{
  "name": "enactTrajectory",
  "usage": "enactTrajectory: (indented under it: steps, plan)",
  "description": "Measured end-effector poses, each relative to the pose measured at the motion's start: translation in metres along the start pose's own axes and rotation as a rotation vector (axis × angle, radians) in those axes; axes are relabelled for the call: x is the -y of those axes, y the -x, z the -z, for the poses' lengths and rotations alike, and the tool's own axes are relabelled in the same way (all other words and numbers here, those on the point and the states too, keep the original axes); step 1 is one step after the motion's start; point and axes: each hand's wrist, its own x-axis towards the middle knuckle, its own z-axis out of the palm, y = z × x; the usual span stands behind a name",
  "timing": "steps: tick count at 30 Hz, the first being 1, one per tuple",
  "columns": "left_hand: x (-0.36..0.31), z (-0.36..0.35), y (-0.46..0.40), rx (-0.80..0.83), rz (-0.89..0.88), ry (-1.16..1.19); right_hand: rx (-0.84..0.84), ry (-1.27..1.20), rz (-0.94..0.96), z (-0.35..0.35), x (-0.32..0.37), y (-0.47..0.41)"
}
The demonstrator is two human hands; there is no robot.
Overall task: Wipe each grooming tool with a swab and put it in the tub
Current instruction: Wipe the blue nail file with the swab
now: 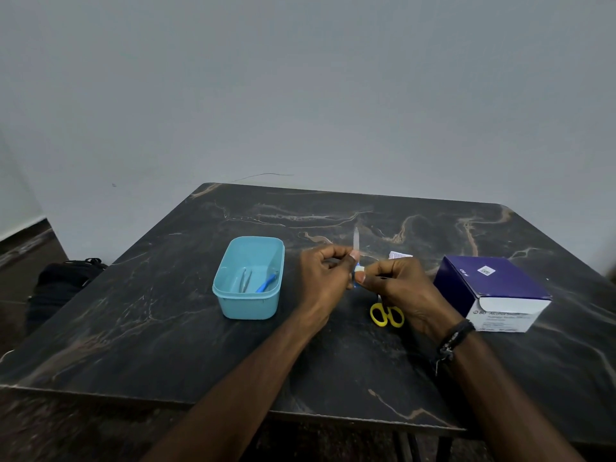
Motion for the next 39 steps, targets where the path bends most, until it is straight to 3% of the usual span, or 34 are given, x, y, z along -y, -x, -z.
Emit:
enactTrajectory:
  steps: [9, 15, 20, 26, 33, 39]
  plan:
    - [0.003, -0.001, 0.002, 0.094, 0.031, -0.002, -0.097, -0.057, 0.048, -0.002, 0.004, 0.000]
    - [0.004, -0.004, 0.006, 0.256, 0.033, 0.059, -0.225, -0.206, -0.005, 0.002, 0.004, -0.002]
    - [0.006, -0.001, 0.005, 0.268, -0.005, 0.007, -0.224, -0.207, -0.042, 0.002, 0.000, -0.004]
    - [0.009, -0.003, 0.008, 0.335, -0.007, -0.026, -0.380, -0.277, -0.010, 0.008, 0.000, -0.006]
    - [0.009, -0.002, 0.005, 0.287, 0.013, -0.057, -0.318, -0.252, -0.009, 0.005, -0.001, -0.006]
    - [0.008, -0.004, 0.007, 0.347, 0.042, -0.150, -0.434, -0.330, 0.015, 0.010, -0.002, -0.010]
